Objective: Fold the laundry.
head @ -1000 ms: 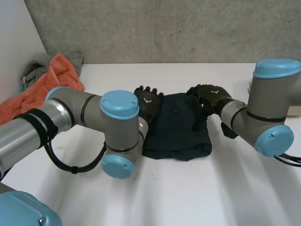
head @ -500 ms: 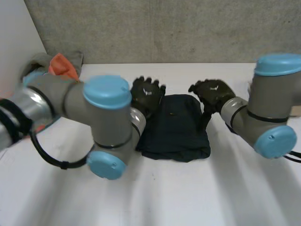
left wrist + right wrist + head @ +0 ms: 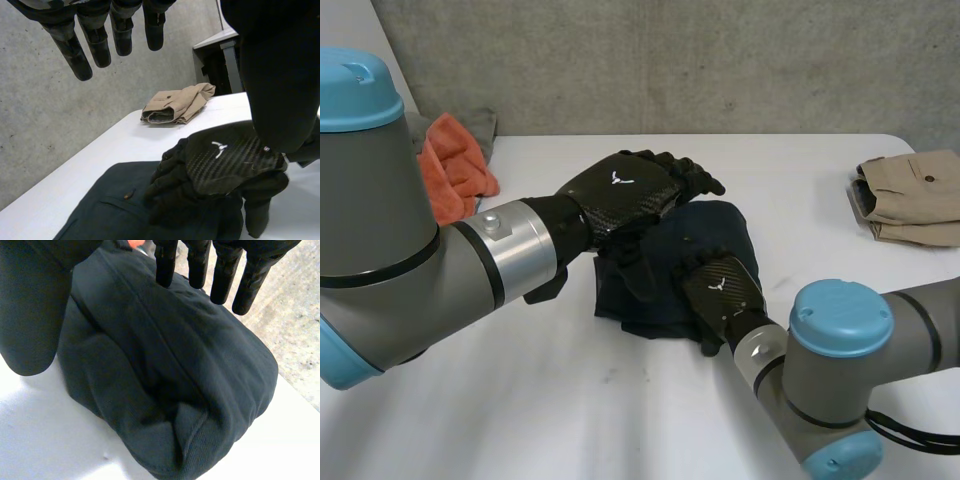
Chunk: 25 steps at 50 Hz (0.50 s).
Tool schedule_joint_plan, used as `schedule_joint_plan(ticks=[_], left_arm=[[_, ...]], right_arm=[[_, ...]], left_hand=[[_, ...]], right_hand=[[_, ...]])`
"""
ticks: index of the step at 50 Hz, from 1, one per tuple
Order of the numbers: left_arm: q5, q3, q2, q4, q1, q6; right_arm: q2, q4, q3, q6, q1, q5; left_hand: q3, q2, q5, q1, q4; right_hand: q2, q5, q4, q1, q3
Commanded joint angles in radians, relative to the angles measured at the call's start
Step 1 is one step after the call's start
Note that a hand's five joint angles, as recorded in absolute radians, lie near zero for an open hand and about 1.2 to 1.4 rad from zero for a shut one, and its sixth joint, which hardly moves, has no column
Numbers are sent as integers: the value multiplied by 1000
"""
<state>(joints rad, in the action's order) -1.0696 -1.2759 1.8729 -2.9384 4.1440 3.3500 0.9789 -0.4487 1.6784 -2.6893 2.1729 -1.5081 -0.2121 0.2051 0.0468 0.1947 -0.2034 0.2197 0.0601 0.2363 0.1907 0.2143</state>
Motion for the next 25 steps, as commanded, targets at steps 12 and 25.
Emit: schedule_joint_plan(ticks=[12, 25], left_arm=[[-13, 1, 3, -10, -2, -1], [-13, -28, 0, -24, -4, -1]], right_arm=[[-140, -59, -238, 26, -8, -35], [-224, -42, -359, 17, -13, -35]], left_hand=[[-10, 17, 1, 28, -19], [-10, 17, 1, 28, -19]], right_hand=[[83, 68, 66, 112, 88], [1175, 1160, 1158, 1204, 1180]])
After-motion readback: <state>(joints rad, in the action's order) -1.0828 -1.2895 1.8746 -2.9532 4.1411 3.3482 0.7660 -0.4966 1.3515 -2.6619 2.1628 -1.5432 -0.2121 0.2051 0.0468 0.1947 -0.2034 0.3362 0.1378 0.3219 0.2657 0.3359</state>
